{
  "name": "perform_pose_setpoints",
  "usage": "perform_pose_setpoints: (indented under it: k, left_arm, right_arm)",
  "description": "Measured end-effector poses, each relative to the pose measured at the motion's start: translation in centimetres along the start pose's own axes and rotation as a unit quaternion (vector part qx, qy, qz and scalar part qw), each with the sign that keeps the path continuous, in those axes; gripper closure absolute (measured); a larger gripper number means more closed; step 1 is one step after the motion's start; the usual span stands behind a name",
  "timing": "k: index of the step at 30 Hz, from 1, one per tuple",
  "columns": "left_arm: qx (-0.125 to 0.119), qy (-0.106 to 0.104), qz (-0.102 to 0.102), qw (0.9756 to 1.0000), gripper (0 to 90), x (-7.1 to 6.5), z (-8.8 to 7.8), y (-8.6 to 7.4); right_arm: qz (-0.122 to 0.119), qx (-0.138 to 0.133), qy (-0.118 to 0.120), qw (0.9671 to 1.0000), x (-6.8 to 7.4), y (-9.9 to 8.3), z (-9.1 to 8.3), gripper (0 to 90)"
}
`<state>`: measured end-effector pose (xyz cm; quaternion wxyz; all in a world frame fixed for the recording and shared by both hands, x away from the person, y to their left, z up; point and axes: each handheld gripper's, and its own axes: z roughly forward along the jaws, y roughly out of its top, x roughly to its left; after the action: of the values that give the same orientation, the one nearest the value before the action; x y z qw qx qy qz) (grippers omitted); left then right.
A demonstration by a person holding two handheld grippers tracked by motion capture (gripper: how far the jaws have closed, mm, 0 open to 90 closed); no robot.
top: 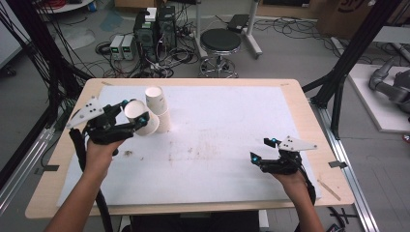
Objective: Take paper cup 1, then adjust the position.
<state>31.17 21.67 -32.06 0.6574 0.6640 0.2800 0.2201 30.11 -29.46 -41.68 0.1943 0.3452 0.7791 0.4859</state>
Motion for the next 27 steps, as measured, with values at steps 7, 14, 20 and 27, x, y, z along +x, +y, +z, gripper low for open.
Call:
perform_pose_setpoints:
  k: [7, 14, 20, 27]
  left_arm:
    - [0.014, -0.019, -0.006, 0.9997, 34.1, -1.1, 0.4, -2.6]
    - [0.026, -0.03, -0.013, 0.9991, 34.1, -1.5, 1.0, -4.3]
    - [0.026, -0.038, -0.014, 0.9988, 34.0, -1.8, 1.2, -4.4]
    - [0.023, -0.048, -0.015, 0.9984, 34.0, -2.2, 1.3, -4.2]
  right_arm:
    - [-0.004, 0.001, 0.008, 1.0, 0.3, 0.2, 0.4, 20.7]
    - [-0.004, 0.003, 0.007, 1.0, 0.2, 0.2, 0.6, 20.7]
    - [-0.007, 0.006, 0.012, 0.9999, 0.5, 0.4, 0.9, 20.7]
    - [-0.005, 0.0, 0.008, 1.0, 0.5, 0.4, 0.5, 20.7]
